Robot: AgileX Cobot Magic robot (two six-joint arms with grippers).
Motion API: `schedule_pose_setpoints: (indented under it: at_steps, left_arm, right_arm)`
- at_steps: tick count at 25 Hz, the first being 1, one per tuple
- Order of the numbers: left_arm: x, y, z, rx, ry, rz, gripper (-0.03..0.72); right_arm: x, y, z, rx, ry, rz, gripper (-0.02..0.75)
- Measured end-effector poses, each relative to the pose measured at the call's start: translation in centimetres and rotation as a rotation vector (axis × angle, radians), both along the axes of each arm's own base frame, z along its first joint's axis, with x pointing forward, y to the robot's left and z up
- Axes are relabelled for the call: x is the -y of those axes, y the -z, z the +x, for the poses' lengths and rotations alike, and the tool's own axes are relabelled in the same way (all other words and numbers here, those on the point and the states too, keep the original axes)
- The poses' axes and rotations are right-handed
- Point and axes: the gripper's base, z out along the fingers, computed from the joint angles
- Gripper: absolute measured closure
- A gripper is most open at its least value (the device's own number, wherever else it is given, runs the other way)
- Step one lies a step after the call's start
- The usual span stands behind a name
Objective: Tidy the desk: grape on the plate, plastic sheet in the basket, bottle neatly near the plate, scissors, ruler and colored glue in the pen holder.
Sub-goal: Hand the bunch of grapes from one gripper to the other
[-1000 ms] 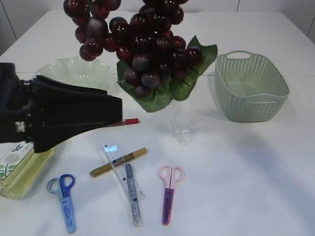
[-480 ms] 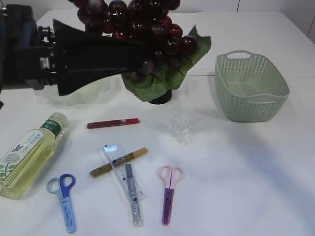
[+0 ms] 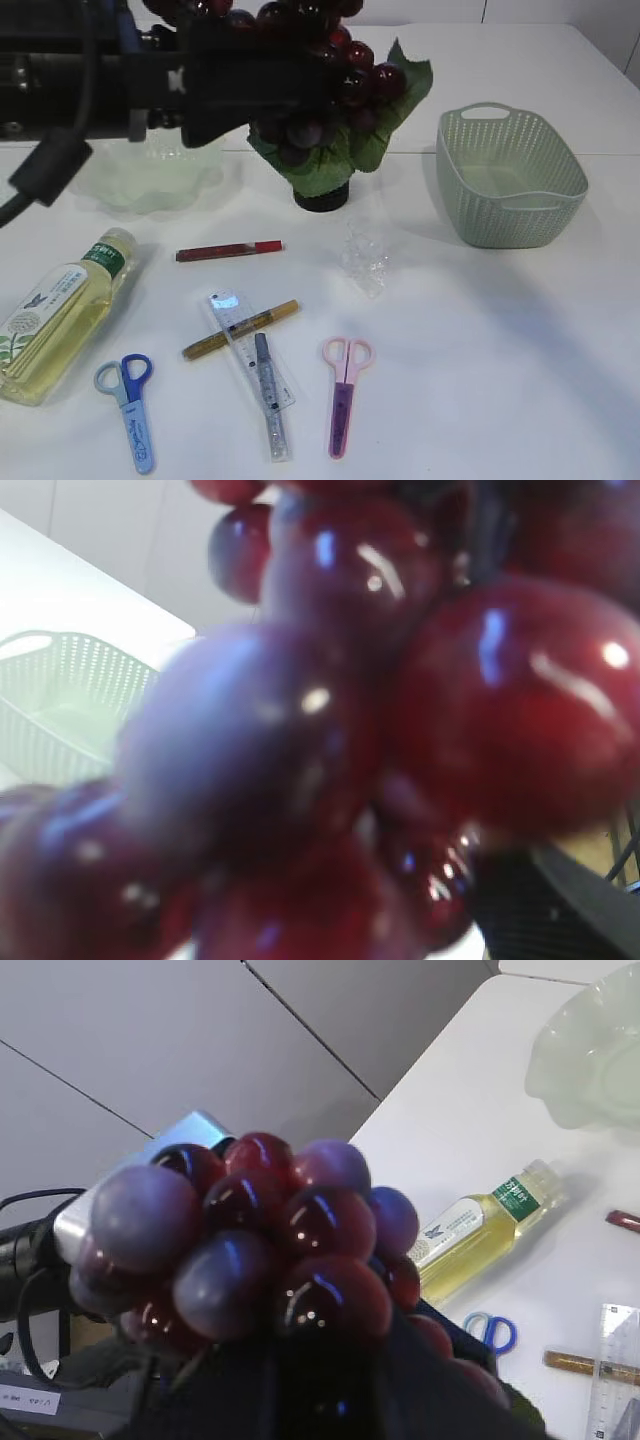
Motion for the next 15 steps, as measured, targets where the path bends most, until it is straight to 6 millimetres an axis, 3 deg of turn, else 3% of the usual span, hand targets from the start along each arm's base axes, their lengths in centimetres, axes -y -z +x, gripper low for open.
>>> schedule_pose_setpoints:
  at_steps: [9, 13, 15]
  left_arm:
    - [2.6, 0.1, 1.6, 0.0, 0.015, 0.022, 0.069]
    - [2.6, 0.1, 1.6, 0.001, 0.014, 0.022, 0.143]
    - [2.6, 0.1, 1.6, 0.001, 0.014, 0.022, 0.215]
  right_arm:
    - [0.0, 0.0, 0.1, 0.01, 0.005, 0.0, 0.606]
    - [0.0, 0.0, 0.1, 0.015, 0.009, 0.001, 0.606]
    - [0.0, -0.1, 0.2, 0.018, 0.017, 0.004, 0.606]
